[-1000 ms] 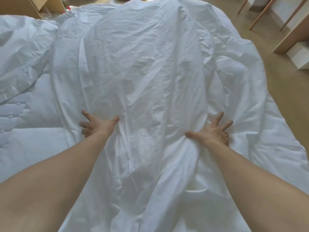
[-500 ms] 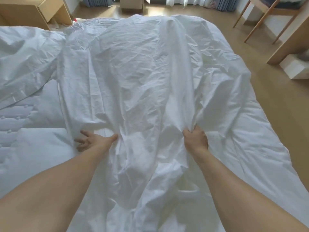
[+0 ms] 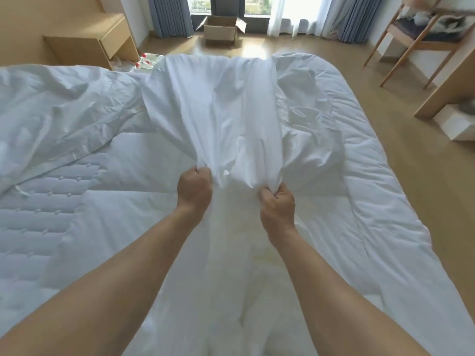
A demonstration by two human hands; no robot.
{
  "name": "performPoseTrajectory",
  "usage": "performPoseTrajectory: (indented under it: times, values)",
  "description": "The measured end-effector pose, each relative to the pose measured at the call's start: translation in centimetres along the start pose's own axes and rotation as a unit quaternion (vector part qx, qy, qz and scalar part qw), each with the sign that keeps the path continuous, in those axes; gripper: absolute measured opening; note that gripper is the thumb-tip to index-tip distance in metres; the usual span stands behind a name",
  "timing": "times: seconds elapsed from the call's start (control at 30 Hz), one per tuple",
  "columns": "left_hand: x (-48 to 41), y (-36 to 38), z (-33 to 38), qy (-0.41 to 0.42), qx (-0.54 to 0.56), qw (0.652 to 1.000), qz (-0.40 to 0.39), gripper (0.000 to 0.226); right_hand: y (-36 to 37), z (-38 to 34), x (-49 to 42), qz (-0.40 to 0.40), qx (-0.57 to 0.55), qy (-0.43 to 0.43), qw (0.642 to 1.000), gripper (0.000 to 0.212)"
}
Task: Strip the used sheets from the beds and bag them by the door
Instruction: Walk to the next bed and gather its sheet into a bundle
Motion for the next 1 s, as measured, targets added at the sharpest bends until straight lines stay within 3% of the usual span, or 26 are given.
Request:
performPoseTrajectory:
  times: [0.1, 0.23, 0.37, 0.5, 0.6, 0.7, 0.8, 0.87, 0.93, 1.0]
  values:
    - [6.1, -2.0, 2.3, 0.029, 0.065, 0.997, -0.032, 0.027, 1.4, -2.5, 4.5, -0.032, -0.046, -0.033, 0.998, 0.012]
    - [11.8, -6.5, 1.0, -0.043, 0.141, 0.989, -0.028, 0.047, -0.2, -2.2, 11.4, -0.025, -0.072, -0.031, 0.997, 0.011]
    - [18.4, -10.2, -2.5, -0.066, 0.139, 0.985, -0.08, 0.031, -2.0, 0.3, 18.6, 0.029, -0.049, -0.015, 0.998, 0.013]
    - [24.5, -13.6, -7.6, -0.11, 0.168, 0.971, -0.127, 0.029, -3.6, 4.1, 26.4, 0.049, -0.078, 0.027, 0.995, 0.029]
    - [29.0, -15.8, -13.5, -0.168, 0.087, 0.973, -0.131, 0.05, -4.5, 8.0, 31.6, 0.05, -0.088, 0.107, 0.989, 0.053]
    - [32.3, -16.4, -19.2, -0.208, -0.063, 0.963, -0.157, 0.055, -5.6, 12.4, 34.7, 0.062, 0.045, 0.217, 0.973, 0.044]
    - [33.4, -16.7, -23.2, -0.25, -0.195, 0.922, -0.22, 0.041, -6.7, 15.3, 36.1, 0.004, 0.212, 0.297, 0.931, 0.043]
    - [32.9, -16.9, -24.2, -0.273, -0.219, 0.906, -0.238, 0.033, -7.2, 15.6, 35.7, -0.034, 0.299, 0.31, 0.902, 0.048]
    - [30.9, -17.2, -23.7, -0.247, -0.213, 0.929, -0.177, 0.044, -7.6, 14.6, 34.2, 0.001, 0.382, 0.242, 0.892, 0.05]
    - [28.0, -17.4, -21.3, -0.117, -0.263, 0.954, -0.081, 0.068, -7.1, 12.0, 32.5, 0.079, 0.432, 0.075, 0.896, 0.07]
Point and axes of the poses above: each hand's wrist, its own x-axis away from the middle knuckle, its own y-axis out of the palm, z = x × y, the point moved 3 cm from there along -x, towards the middle knuckle, and after that the axes turned 1 degree about -y, right-handed, at the moved point
